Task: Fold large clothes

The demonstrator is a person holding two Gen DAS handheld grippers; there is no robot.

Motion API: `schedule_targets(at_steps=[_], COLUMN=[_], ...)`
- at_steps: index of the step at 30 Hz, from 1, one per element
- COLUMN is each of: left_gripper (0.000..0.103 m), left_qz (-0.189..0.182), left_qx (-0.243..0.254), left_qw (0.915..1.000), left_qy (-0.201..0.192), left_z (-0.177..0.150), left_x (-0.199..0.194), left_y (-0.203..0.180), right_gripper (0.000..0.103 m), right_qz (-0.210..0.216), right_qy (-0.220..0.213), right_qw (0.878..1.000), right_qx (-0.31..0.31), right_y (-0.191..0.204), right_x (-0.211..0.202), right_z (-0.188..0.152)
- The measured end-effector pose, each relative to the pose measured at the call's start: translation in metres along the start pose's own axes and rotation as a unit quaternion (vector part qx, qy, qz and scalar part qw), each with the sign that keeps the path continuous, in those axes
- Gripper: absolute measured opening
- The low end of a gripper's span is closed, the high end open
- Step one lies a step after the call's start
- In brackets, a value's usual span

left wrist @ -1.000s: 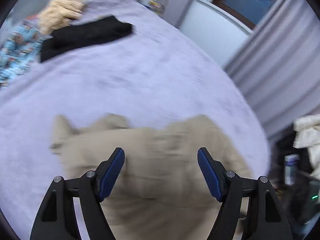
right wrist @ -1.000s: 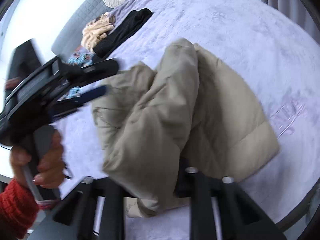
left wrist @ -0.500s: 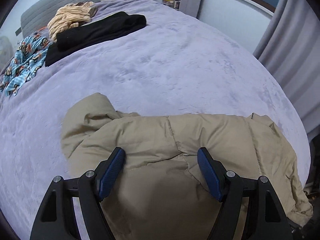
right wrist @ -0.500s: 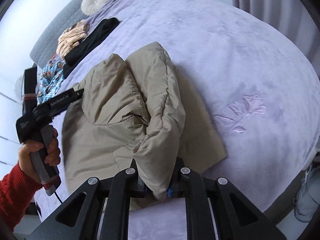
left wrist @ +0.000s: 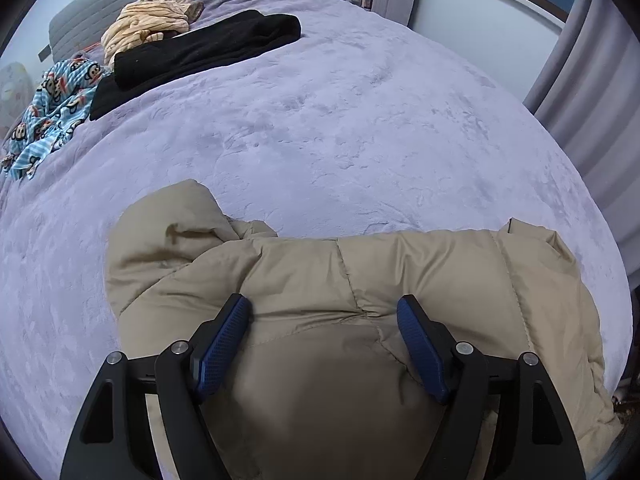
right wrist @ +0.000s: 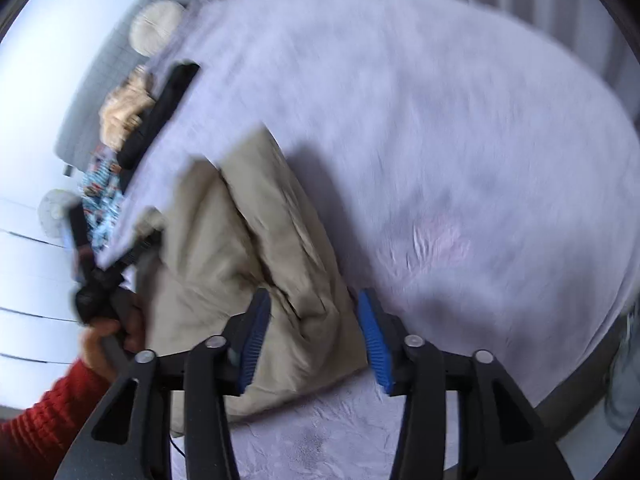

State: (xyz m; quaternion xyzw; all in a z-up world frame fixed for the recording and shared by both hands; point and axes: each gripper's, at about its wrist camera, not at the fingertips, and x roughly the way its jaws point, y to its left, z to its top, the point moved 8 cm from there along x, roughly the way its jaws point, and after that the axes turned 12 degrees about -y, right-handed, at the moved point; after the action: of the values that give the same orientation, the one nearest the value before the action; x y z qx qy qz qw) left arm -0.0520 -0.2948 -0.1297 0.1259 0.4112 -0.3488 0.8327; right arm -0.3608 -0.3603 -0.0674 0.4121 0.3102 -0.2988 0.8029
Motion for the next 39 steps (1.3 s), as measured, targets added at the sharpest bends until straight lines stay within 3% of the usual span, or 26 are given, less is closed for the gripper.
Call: schedule_targets(at_steps=[3,8,9,10,11,17,23,28,30,34,39], left_gripper=[0.078,0.078,0.078,0.078,0.078,0.078,0.079,0.08,0.08,0.08,0.08], left_qz=[0.002,0.005,0.008,0.014,0.016,0.006,0.012,0.015,0.016,0.024,0.02], left_qx=[0.0,-0.002,-0.001,0.001,0.003,0.051,0.052,0.048,0.051,0.045,0.016], left_qw=[1.0,1.0,1.0,0.9999,0.9999,0.9987,0.9986,0.9987,0.9986,0.9986,0.9992], left_qy=[-0.002,-0.003,-0.003,-0.002,0.0,0.003,-0.001,-0.002,-0.001,0.016,0.03], left_z=[0.0,-0.001,-0.001,-0.001,-0.001,-0.005,-0.009,-0.01,-0.01,-0.008,-0.022], left_x=[-0.001,-0.004,-0.005,-0.005,-0.005,-0.002,-0.002,-0.003,-0.005,-0.024,-0.069], left_y=[0.0,0.003,0.003,0.003,0.0,-0.032,-0.025,-0.021,-0.019,-0.008,0.014], right_gripper=[0.068,0.068,0.059,0.043,0.012,0.004,0.004,0.006,0.008,0.008,0.018], right_qz=[0.052,0.14,0.154,0.155,0.14,0.044,0.055,0.082,0.102,0.079,0.063], right_qy=[-0.013,0.072,0.096,0.107,0.117,0.112,0.128,0.098,0.111,0.142,0.15], right_qw=[0.998,0.987,0.983,0.981,0.982,0.992,0.99,0.988,0.983,0.979,0.985], right_qx=[-0.032,0.012,0.033,0.05,0.056,-0.043,0.006,-0.088,-0.106,-0.123,-0.059], right_y=[0.033,0.073,0.08,0.083,0.082,0.046,0.028,0.054,0.057,0.04,0.016], right_x=[0.006,0.103,0.129,0.146,0.161,0.161,0.159,0.096,0.074,0.056,0.057], right_z=[0.039,0.06,0.061,0.061,0.06,0.035,0.031,0.032,0.018,-0.015,-0.023])
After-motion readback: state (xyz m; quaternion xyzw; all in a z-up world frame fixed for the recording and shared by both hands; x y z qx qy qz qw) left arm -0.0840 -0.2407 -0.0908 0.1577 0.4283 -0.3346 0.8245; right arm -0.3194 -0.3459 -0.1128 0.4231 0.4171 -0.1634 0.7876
